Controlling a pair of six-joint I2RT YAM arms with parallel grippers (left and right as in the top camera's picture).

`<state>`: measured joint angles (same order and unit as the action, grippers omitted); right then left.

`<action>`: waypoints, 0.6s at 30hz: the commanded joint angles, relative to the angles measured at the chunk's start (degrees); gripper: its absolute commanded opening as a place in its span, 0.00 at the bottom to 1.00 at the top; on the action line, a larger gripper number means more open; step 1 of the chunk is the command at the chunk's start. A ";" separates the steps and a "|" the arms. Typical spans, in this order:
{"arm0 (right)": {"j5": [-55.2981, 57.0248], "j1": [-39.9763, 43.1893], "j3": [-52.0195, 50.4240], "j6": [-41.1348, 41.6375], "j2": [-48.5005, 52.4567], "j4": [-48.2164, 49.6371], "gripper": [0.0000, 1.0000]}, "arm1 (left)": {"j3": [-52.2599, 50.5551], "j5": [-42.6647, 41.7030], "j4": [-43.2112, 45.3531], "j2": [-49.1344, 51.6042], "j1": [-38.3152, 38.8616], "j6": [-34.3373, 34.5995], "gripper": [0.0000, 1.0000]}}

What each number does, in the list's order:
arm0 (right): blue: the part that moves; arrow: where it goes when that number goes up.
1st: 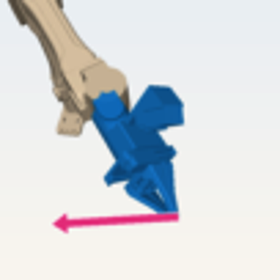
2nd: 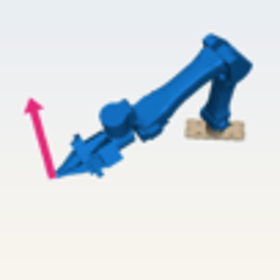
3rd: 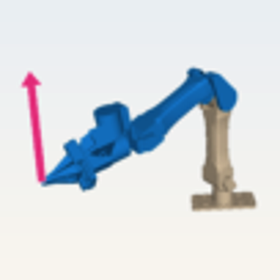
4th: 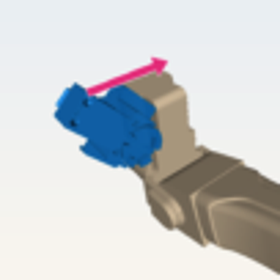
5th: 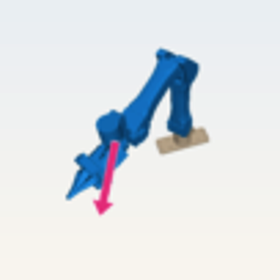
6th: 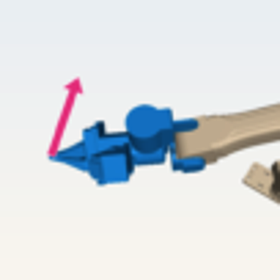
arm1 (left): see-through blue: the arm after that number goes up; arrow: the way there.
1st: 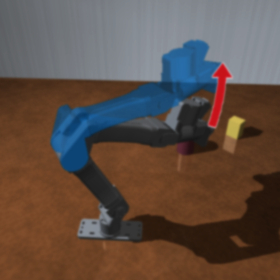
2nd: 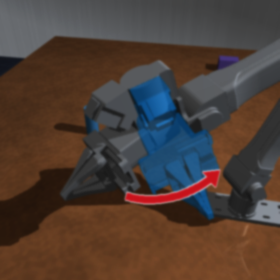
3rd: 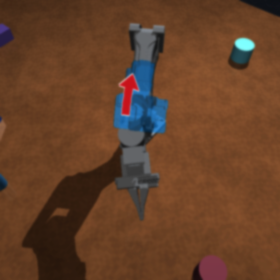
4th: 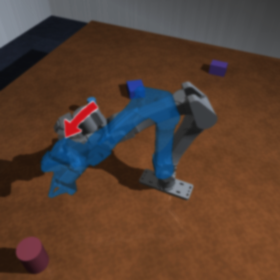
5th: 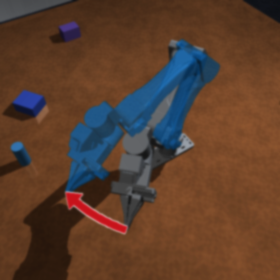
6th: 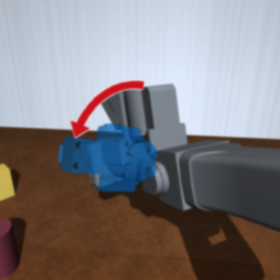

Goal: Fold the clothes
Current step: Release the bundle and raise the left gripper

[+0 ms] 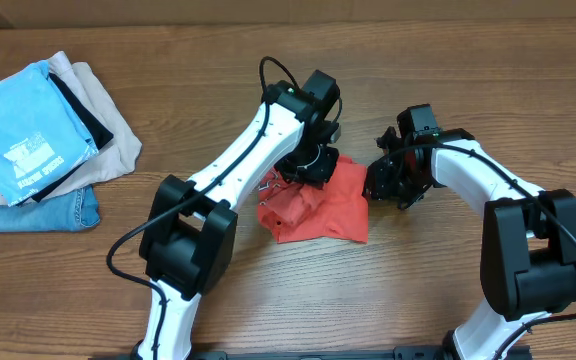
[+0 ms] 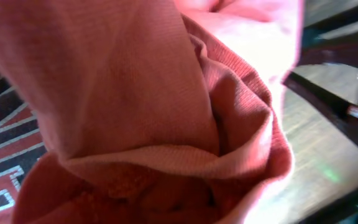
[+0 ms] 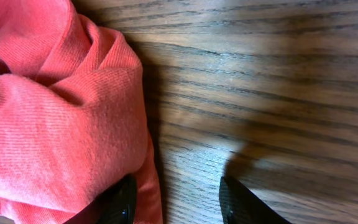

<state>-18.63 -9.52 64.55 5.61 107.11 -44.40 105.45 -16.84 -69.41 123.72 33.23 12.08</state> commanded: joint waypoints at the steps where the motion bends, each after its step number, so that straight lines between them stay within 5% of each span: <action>1: 0.02 -0.31 0.94 0.00 -0.59 0.46 0.47 | 2.08 -6.25 -0.83 -3.21 -0.22 0.24 0.11; 11: -0.02 -0.31 -0.44 0.00 -0.59 1.42 0.47 | 2.08 -8.74 -0.33 -3.28 0.68 1.03 0.16; 14: -0.04 -0.28 -0.44 0.02 -0.59 1.31 0.47 | 2.08 -8.72 0.96 -3.21 1.88 1.33 0.49; 18: -0.04 -0.28 -0.44 0.02 -0.59 1.14 0.47 | 2.08 -10.19 3.91 -3.21 3.63 1.86 0.64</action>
<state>-18.61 -9.52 64.47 5.58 107.11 -43.48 105.93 -24.01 -66.72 122.89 34.74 13.34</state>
